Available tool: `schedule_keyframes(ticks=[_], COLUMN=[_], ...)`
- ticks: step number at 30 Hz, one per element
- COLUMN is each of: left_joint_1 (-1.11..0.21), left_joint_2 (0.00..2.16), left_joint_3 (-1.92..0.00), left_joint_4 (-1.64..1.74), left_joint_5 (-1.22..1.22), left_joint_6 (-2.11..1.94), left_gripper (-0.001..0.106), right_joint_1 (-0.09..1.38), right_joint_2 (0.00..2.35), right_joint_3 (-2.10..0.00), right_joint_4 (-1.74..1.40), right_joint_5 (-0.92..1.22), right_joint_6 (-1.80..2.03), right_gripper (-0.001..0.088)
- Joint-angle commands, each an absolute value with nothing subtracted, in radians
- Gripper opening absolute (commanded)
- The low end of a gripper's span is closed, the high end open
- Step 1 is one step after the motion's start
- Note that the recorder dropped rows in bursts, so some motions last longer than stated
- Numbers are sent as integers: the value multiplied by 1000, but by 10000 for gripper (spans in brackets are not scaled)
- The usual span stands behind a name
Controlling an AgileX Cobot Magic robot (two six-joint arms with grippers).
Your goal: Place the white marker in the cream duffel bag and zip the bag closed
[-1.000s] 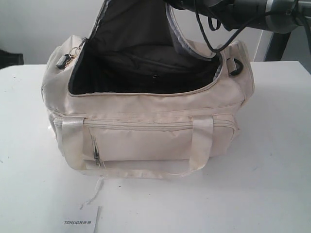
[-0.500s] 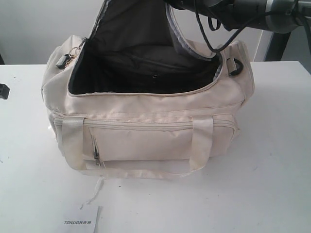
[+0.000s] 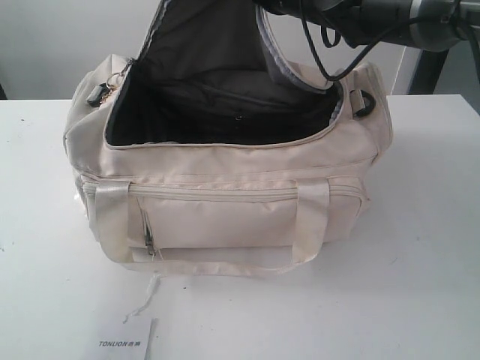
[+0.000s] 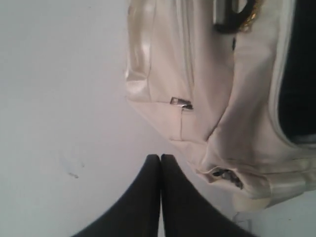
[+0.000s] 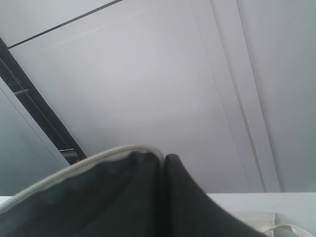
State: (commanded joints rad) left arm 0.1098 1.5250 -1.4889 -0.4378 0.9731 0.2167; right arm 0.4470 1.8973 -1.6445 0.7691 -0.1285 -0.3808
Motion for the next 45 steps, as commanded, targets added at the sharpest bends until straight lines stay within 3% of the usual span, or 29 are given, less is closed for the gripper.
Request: schedule_keyframes(ticks=[3, 6, 16, 30, 45], left_joint_1=[117, 117, 117, 117, 117], left_joint_2=[1566, 1602, 1746, 1934, 2059], left_joint_3=[-1489, -1489, -1551, -1733, -1758], left_joint_4=[-483, -629, -878, -919, -1010], left_joint_5=[858, 808, 772, 796, 799], left_joint_6=[217, 284, 403, 423, 455], left_gripper=[507, 626, 635, 633, 631], right_joint_1=[447, 447, 447, 447, 447], right_joint_2=[1897, 1897, 1897, 1897, 1897], right_joint_3=[-1644, -1644, -1644, -1644, -1644], right_joint_4=[769, 769, 769, 769, 769], right_joint_5=[-128, -128, -128, -128, -128], right_joint_6=[-381, -381, -381, -381, -381], right_gripper=[0, 0, 0, 0, 0])
